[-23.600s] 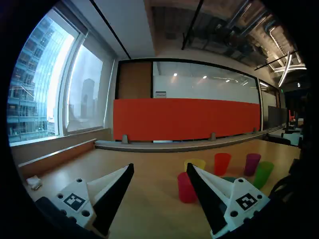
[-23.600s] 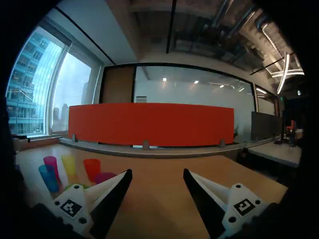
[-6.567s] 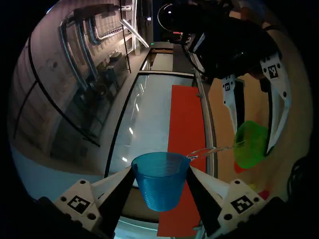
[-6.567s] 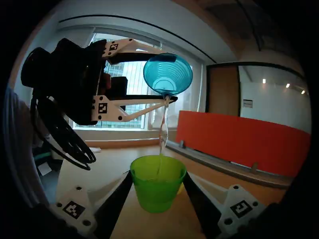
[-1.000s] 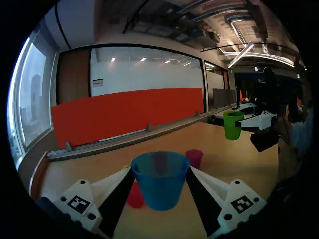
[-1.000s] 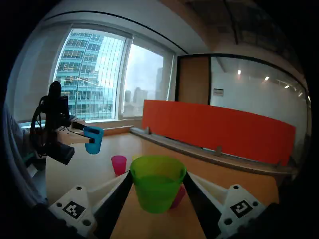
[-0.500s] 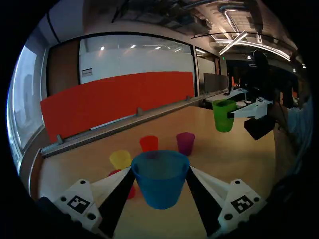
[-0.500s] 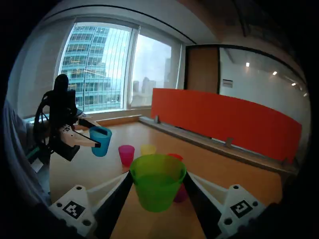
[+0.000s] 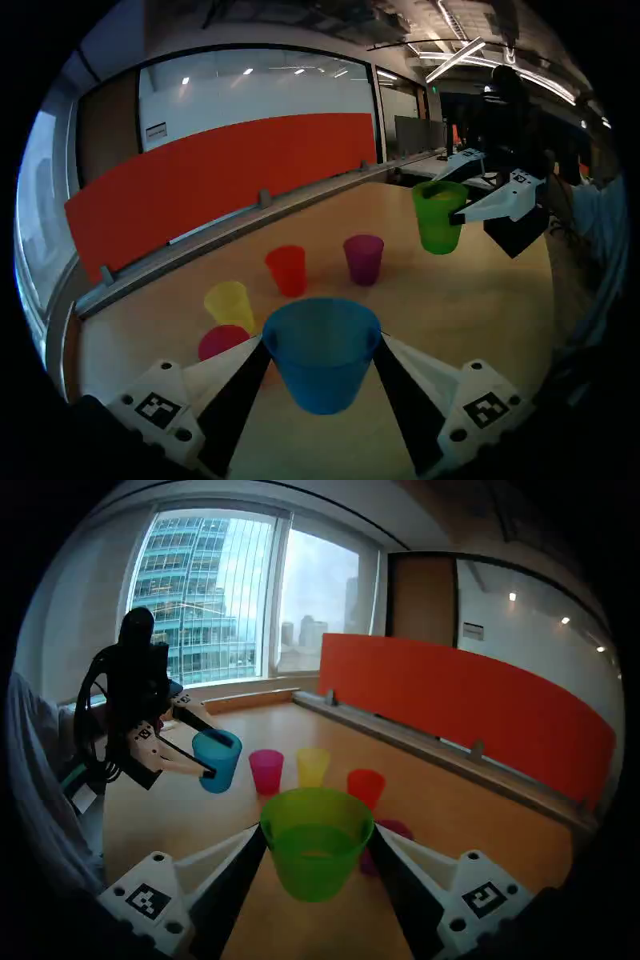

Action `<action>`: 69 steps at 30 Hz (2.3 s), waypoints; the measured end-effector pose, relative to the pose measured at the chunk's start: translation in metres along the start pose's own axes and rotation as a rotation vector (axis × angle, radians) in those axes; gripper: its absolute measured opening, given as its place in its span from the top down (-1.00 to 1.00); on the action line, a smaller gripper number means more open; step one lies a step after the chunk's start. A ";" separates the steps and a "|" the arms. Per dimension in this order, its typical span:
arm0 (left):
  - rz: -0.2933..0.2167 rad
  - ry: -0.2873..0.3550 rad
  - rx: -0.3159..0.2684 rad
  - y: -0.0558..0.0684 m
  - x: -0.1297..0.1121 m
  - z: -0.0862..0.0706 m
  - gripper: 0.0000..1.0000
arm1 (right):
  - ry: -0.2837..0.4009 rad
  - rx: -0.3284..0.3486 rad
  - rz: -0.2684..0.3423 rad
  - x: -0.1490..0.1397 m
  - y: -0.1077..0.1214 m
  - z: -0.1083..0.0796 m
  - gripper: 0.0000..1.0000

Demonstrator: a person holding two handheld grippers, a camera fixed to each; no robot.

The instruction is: Pour water

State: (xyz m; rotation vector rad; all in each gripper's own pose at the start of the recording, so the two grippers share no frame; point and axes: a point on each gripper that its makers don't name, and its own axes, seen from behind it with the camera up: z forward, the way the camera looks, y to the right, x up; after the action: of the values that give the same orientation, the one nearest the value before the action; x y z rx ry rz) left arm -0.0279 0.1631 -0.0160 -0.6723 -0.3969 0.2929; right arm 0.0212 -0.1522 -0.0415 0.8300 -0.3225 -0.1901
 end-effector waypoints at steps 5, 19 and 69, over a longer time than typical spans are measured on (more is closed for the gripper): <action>0.010 -0.024 -0.013 0.003 -0.006 0.004 -0.73 | -0.022 0.016 0.005 -0.006 -0.001 0.003 -0.82; 0.058 -0.141 -0.073 0.014 -0.029 0.023 -0.74 | -0.127 0.064 -0.009 -0.030 -0.008 0.020 -0.81; 0.049 -0.275 -0.171 0.033 -0.077 0.065 -0.74 | -0.273 0.109 -0.045 -0.078 -0.022 0.058 -0.82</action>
State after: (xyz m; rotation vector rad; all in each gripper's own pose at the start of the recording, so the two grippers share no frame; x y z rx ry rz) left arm -0.1296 0.1931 -0.0117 -0.8126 -0.6738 0.4028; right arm -0.0727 -0.1844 -0.0368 0.9205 -0.5748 -0.3315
